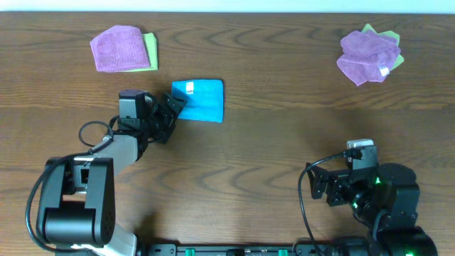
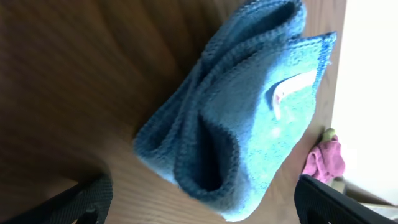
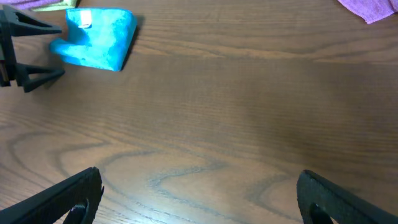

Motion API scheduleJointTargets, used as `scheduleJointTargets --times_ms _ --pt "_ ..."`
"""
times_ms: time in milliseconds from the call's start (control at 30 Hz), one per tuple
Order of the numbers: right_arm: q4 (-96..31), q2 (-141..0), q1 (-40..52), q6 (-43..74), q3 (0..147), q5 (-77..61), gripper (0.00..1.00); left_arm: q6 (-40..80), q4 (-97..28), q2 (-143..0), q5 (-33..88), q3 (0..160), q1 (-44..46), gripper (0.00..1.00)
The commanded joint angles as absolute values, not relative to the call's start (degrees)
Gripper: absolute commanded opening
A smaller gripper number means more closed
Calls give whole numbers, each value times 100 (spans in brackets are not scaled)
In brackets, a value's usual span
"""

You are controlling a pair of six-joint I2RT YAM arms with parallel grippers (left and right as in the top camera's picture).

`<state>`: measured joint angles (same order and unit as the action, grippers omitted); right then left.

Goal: Fold the cloth
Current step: 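Grasp the folded blue cloth's edge with the left gripper, then lift the blue cloth with the left gripper onto the pink cloth stack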

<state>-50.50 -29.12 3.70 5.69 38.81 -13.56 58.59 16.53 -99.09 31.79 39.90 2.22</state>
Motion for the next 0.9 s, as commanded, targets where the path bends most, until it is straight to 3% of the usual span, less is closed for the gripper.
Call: scheduleJointTargets --times_ms 0,300,367,500,633,867 --pt "-5061 -2888 329 637 3854 -1354 99 5929 1721 -10348 3107 3927 309 95" --pt "-5061 -2888 329 637 3852 -1354 99 6051 2539 -11074 3094 3927 421 100" --pt "-5061 -2888 329 637 3854 -1354 99 6042 2744 -11192 3092 3927 423 83" --pt "-5061 -2888 329 637 3854 -1354 99 5979 3111 -11430 3094 3927 421 36" --pt "-5063 -2888 329 637 3854 -1354 99 5867 3334 -11561 3173 3929 421 7" --pt "-5061 -2888 329 637 3854 -1352 99 5747 3964 -11531 3988 4265 416 6"
